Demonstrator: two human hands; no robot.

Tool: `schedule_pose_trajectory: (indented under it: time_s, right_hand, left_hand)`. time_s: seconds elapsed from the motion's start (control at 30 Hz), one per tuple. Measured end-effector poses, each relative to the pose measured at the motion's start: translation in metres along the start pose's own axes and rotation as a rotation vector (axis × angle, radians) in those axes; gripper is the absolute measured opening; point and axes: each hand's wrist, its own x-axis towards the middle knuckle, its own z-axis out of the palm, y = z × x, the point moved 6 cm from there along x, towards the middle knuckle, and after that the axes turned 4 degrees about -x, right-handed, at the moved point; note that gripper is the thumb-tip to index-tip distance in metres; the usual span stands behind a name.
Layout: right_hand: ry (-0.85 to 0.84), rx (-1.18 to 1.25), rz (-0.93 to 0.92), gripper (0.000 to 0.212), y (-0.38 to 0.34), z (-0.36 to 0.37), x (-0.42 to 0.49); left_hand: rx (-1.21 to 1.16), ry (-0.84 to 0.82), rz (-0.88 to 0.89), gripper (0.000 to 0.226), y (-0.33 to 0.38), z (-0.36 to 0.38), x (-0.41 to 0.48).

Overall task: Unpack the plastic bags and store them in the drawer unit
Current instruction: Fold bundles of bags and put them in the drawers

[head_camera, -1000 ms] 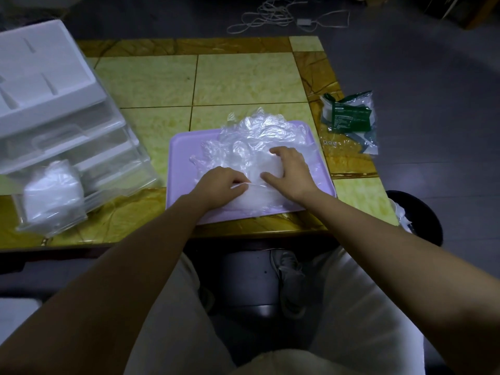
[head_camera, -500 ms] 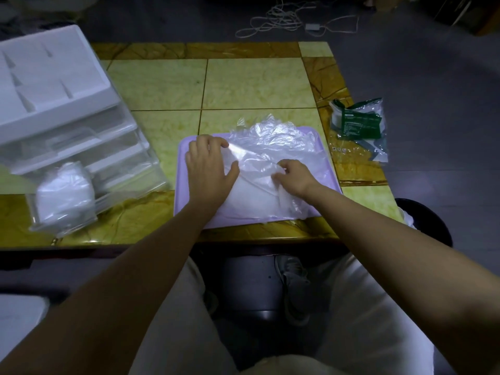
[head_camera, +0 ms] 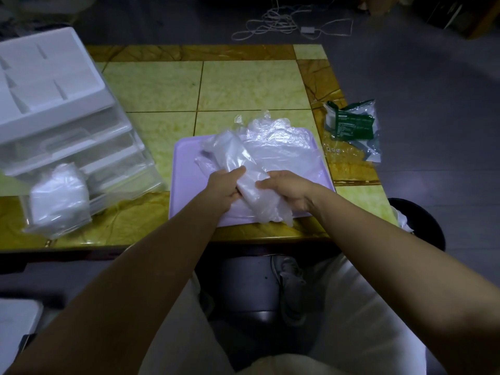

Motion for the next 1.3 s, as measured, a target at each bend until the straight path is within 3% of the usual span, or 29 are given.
schedule_pose_trajectory:
  time_s: [0.07, 0.2, 0.27, 0.37, 0.5, 0.57, 0.63, 0.77, 1.03, 1.23, 1.3]
  right_hand:
    - [0.006, -0.063, -0.027, 0.012, -0.002, -0.002, -0.003]
    - [0.235, -0.246, -0.110, 0.042, -0.012, -0.017, -0.015]
    - [0.346, -0.329, -0.162, 0.043, -0.019, -0.022, -0.025]
    - [0.263, -0.341, -0.157, 0.038, -0.023, -0.014, -0.040]
    - [-0.006, -0.272, -0.108, 0.016, -0.021, 0.015, -0.062]
    - [-0.065, -0.181, -0.082, 0.003, -0.017, 0.023, -0.069]
    - [-0.066, -0.081, -0.084, 0.010, -0.012, 0.025, -0.071]
    - [0.026, 0.053, -0.128, 0.022, -0.007, 0.023, -0.073]
    - [0.179, 0.180, -0.299, 0.006, -0.012, 0.033, -0.086]
    - [0.475, 0.148, -0.340, 0.010, 0.000, 0.026, -0.089]
    - [0.525, 0.150, -0.349, 0.010, 0.003, 0.026, -0.090]
  left_hand:
    - [0.016, 0.046, 0.072, 0.030, 0.007, -0.003, -0.003]
    - [0.140, 0.113, 0.250, 0.021, 0.028, -0.007, -0.017]
    - [0.133, 0.097, 0.283, 0.021, 0.033, -0.006, -0.024]
    - [0.129, 0.071, 0.298, 0.029, 0.035, -0.004, -0.034]
    - [0.173, -0.044, 0.261, 0.032, 0.033, 0.004, -0.052]
    - [0.227, -0.074, 0.241, 0.035, 0.031, 0.005, -0.061]
    - [0.249, -0.086, 0.229, 0.037, 0.030, 0.004, -0.071]
    - [0.228, -0.093, 0.201, 0.058, 0.029, 0.000, -0.085]
    - [0.198, -0.033, 0.180, 0.042, 0.019, -0.008, -0.108]
    - [0.271, 0.103, -0.048, 0.053, -0.008, -0.029, -0.122]
    - [0.297, 0.063, -0.161, 0.073, -0.016, -0.032, -0.125]
